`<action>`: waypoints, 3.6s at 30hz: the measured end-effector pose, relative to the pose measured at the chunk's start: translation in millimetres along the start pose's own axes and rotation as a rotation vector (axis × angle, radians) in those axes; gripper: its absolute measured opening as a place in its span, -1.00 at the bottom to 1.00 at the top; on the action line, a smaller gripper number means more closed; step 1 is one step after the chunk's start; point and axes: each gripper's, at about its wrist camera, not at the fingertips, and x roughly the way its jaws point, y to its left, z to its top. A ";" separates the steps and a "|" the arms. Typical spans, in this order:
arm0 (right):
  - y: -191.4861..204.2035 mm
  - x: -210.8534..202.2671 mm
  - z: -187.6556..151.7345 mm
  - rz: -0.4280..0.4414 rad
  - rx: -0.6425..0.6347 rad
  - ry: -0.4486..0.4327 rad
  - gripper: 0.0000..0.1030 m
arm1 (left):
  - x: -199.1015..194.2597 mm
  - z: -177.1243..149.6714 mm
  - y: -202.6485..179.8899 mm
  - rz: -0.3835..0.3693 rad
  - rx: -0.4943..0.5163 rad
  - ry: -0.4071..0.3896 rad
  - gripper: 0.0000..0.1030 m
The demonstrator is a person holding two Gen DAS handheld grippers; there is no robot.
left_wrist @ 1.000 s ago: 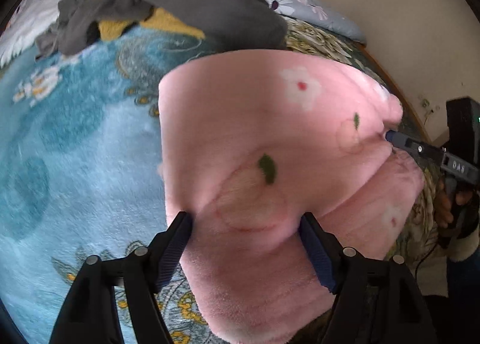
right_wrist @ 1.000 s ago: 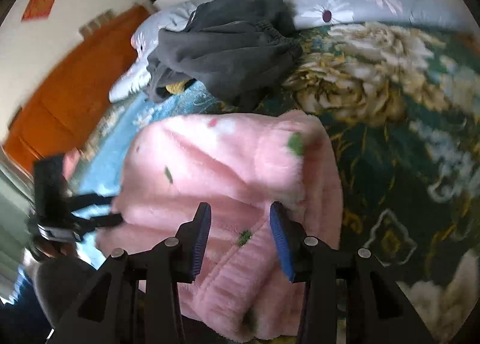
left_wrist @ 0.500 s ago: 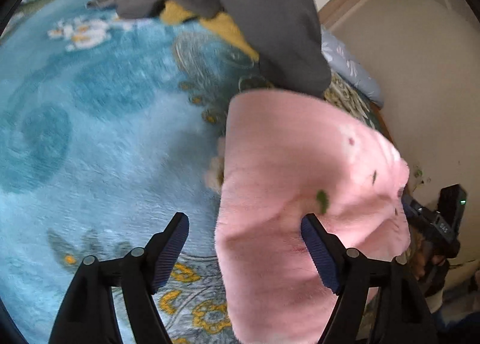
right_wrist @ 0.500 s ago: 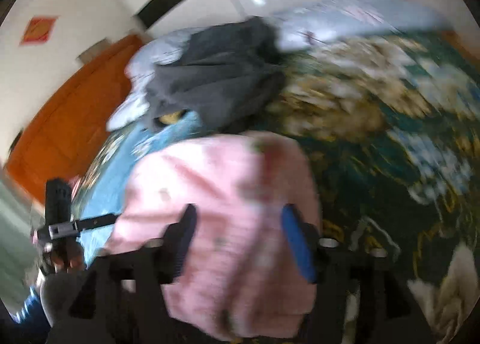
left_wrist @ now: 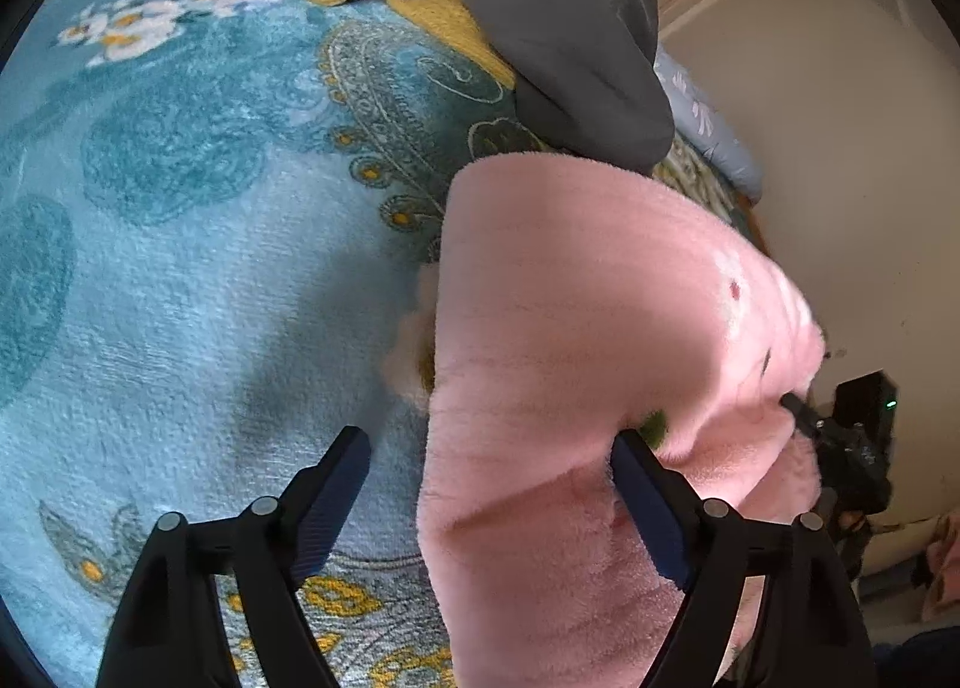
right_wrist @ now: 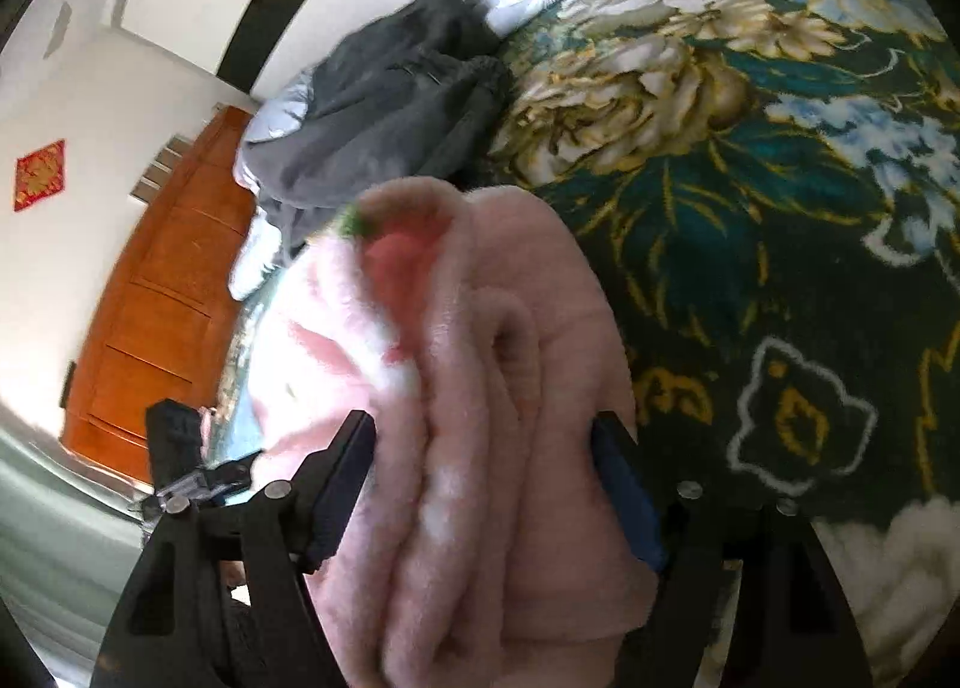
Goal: Fold clothes
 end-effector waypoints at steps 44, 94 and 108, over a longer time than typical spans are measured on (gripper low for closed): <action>-5.1 -77.3 57.4 0.145 0.004 -0.154 -0.18 | 34.9 48.4 -168.6 -0.052 0.360 -0.001 -0.27; -209.8 -212.2 209.4 -0.242 0.208 -0.328 -0.04 | 220.2 95.5 -298.0 -0.116 0.139 0.041 0.13; -130.3 -245.4 143.4 -0.342 -0.120 -0.361 0.12 | 197.1 33.7 -361.0 -0.047 0.445 -0.117 0.19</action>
